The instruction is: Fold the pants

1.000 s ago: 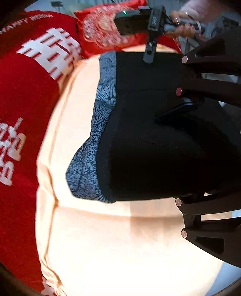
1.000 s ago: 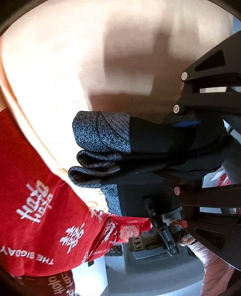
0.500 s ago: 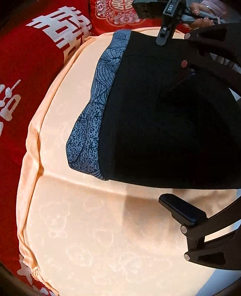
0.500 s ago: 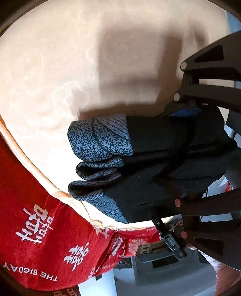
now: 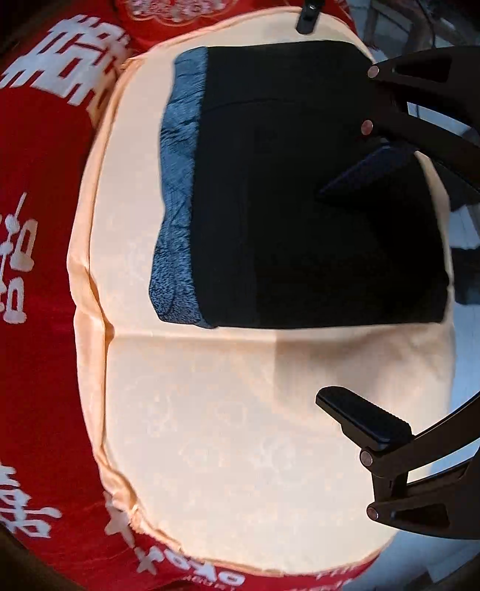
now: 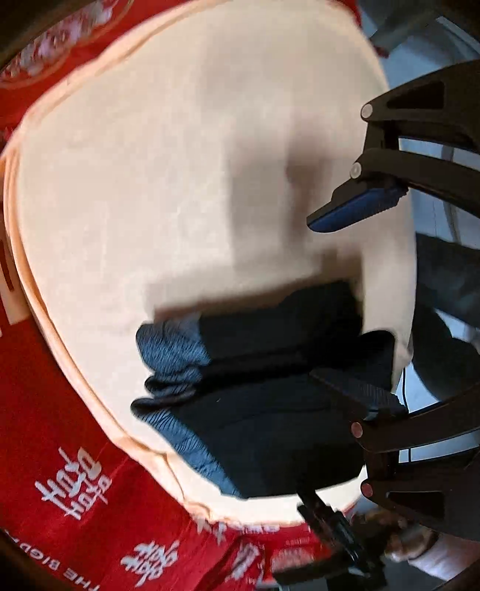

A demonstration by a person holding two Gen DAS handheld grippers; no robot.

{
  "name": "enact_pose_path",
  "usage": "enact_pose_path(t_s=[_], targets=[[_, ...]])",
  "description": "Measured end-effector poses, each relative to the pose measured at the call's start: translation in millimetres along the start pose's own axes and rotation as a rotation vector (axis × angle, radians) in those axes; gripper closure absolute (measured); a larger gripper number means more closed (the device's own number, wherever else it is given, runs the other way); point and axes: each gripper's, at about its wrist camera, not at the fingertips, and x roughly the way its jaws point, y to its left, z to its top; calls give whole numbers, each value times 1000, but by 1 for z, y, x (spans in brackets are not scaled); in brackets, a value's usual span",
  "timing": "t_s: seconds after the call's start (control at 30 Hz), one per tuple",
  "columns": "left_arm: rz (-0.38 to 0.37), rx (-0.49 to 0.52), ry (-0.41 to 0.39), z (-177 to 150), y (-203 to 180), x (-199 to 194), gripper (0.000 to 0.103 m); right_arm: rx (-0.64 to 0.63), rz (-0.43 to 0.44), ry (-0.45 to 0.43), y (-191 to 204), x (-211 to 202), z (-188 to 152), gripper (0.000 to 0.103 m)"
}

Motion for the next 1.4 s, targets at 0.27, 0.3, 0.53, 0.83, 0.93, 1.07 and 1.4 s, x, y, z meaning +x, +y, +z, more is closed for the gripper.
enact_pose_path(t_s=[0.27,0.3,0.53,0.83,0.93,1.07,1.4], targets=[[29,71,16,-38,-10,-34,1,8,-100,-98,17,-29,-28,0],[29,73,22,-42,-12,-38,1,1,-110,-107,22,-33,-31,0],[43,79,40,-60,-20,-67,1,-69,-153,-82,58,-50,-56,0],[74,28,26,-73,-19,-101,1,-96,-170,-40,101,-65,-87,0],[71,36,31,-77,-19,-107,1,-109,-177,-39,113,-69,-93,0],[51,34,26,-84,-18,-119,1,-126,-180,-49,126,-77,-96,0],[55,48,-7,-83,-10,-152,1,-138,-189,-74,145,-95,-92,0]])
